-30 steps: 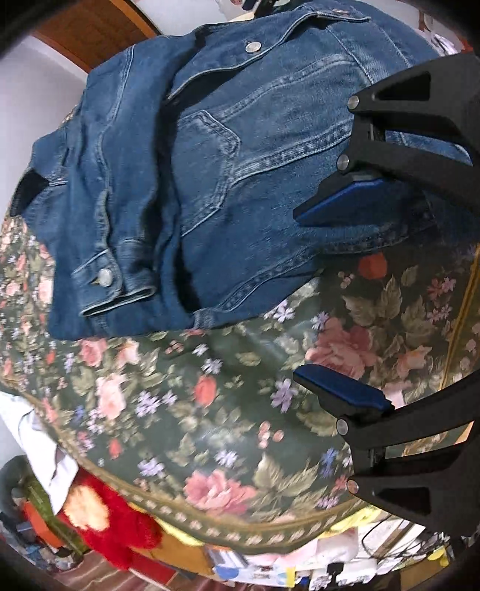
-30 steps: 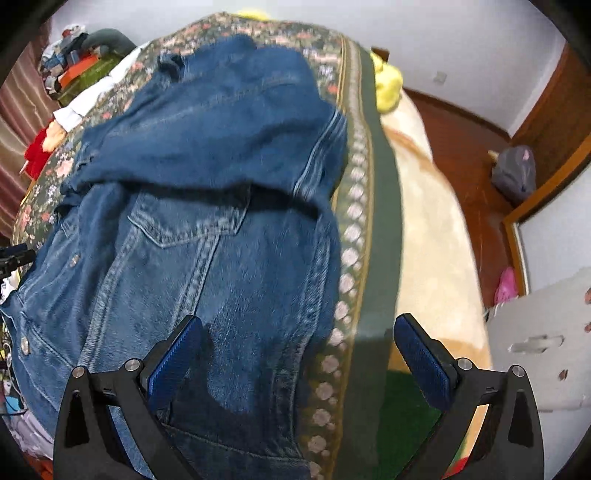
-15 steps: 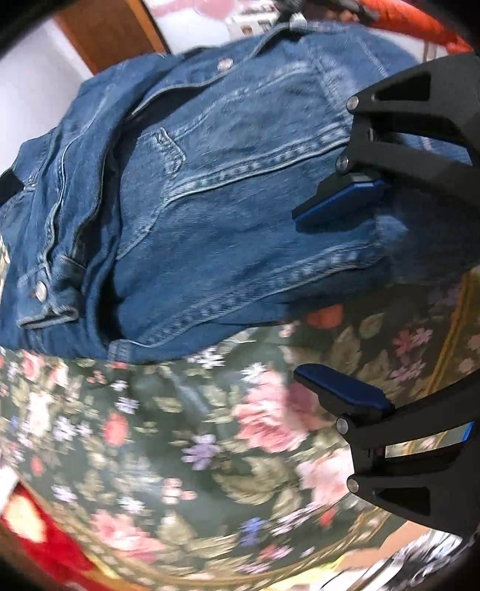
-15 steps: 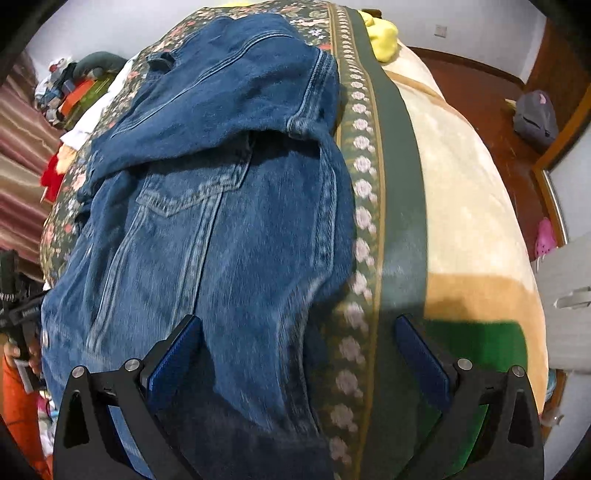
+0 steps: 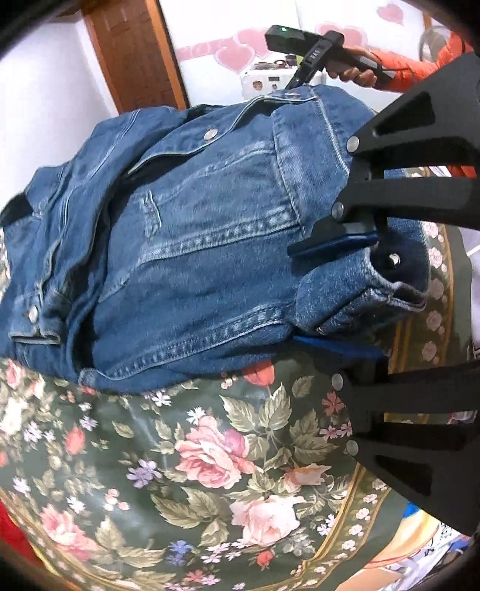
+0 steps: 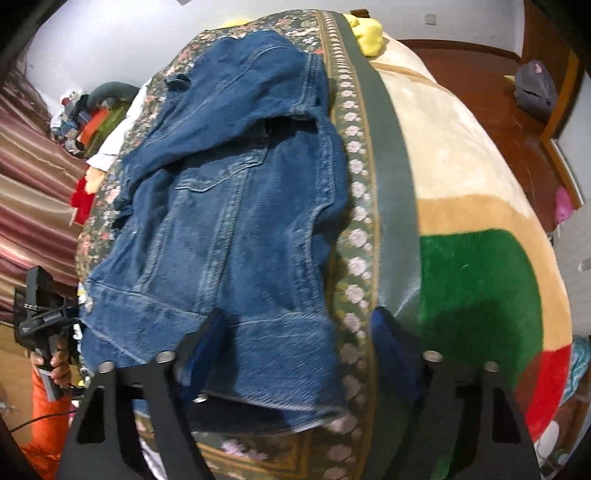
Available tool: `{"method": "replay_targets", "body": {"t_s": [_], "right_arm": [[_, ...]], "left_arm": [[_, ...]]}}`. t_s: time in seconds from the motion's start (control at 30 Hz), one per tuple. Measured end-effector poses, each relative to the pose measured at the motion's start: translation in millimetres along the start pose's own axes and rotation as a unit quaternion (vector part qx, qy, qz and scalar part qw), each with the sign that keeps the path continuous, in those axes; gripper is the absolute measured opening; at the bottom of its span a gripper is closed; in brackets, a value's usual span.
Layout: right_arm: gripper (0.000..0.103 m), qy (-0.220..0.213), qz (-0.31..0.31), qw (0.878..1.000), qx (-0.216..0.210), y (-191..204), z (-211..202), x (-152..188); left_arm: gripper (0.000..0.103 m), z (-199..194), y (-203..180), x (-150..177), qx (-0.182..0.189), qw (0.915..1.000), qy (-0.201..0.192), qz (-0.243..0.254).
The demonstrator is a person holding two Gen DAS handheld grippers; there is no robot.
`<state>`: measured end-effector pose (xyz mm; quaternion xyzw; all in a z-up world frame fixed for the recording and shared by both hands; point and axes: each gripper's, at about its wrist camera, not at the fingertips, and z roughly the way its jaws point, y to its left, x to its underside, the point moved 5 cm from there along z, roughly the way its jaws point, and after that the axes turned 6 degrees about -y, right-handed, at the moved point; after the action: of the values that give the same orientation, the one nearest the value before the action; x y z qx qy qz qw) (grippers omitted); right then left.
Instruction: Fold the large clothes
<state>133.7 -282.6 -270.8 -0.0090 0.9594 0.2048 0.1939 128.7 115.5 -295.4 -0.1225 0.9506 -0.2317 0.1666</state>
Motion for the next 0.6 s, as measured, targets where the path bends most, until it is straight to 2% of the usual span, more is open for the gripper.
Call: {"method": "replay_targets", "body": {"t_s": [0.03, 0.1, 0.17, 0.3, 0.47, 0.6], "right_arm": [[0.061, -0.002, -0.001, 1.0, 0.002, 2.7, -0.2, -0.6], [0.045, -0.018, -0.013, 1.0, 0.012, 6.4, -4.3, -2.8], [0.037, -0.033, -0.029, 0.999, 0.024, 11.5, -9.2, -8.9], [0.02, -0.072, -0.036, 0.997, 0.001, 21.2, -24.7, -28.6], [0.017, -0.115, -0.08, 0.99, -0.015, 55.3, -43.3, -61.3], [0.017, -0.136, -0.088, 0.987, -0.024, 72.4, -46.5, -84.0]], "left_arm": [[0.035, -1.2, -5.7, -0.9, -0.005, 0.9999, -0.008, 0.007], [0.027, -7.8, -13.1, -1.6, -0.015, 0.9993, -0.027, 0.022], [0.023, -13.7, -23.0, -10.1, -0.027, 0.9976, -0.052, 0.037], [0.019, -32.0, -45.3, -25.1, -0.031, 0.9922, -0.103, 0.063], [0.019, -70.9, -65.2, -56.6, -0.022, 0.9815, -0.167, 0.09], [0.019, -84.1, -76.5, -80.6, -0.018, 0.9776, -0.188, 0.094]]}}
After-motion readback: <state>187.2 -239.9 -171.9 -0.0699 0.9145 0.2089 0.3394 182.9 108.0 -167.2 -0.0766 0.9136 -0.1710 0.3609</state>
